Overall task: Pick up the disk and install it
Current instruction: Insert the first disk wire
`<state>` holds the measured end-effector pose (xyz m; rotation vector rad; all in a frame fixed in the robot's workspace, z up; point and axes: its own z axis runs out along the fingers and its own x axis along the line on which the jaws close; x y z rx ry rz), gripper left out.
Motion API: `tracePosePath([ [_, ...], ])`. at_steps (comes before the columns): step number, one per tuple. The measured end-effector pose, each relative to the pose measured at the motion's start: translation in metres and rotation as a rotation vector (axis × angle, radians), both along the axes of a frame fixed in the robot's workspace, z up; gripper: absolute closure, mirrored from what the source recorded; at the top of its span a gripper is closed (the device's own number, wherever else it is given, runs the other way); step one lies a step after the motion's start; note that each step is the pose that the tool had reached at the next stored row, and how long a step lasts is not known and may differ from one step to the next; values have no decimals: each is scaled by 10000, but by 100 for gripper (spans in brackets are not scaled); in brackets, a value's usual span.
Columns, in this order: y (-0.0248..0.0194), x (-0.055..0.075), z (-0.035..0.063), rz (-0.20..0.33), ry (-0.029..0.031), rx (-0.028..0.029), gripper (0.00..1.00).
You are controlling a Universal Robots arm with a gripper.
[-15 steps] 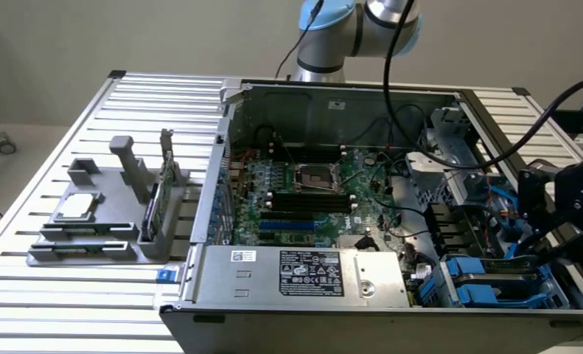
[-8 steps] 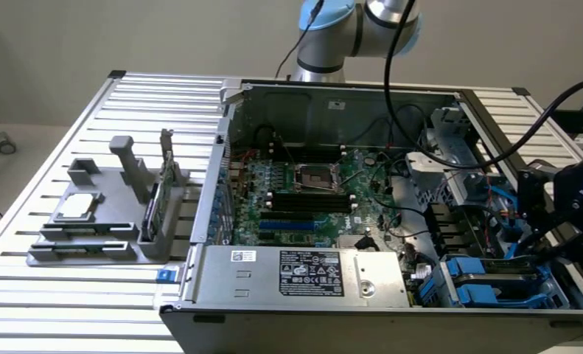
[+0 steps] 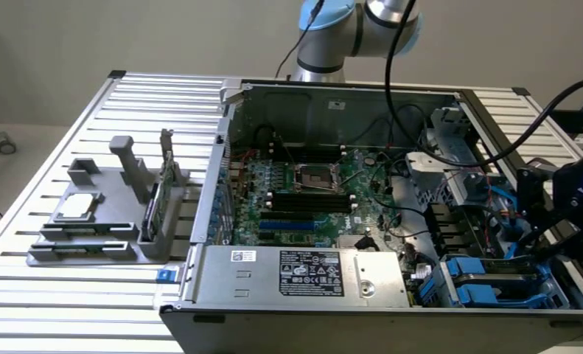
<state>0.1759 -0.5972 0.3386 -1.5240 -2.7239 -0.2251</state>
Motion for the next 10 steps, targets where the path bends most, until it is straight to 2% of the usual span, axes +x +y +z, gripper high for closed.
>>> tracePosePath([
  [7,7,10,-14,5,0,-1,72],
  [9,11,10,-15,5,1,-1,74],
  [10,13,10,-14,5,5,-1,81],
])
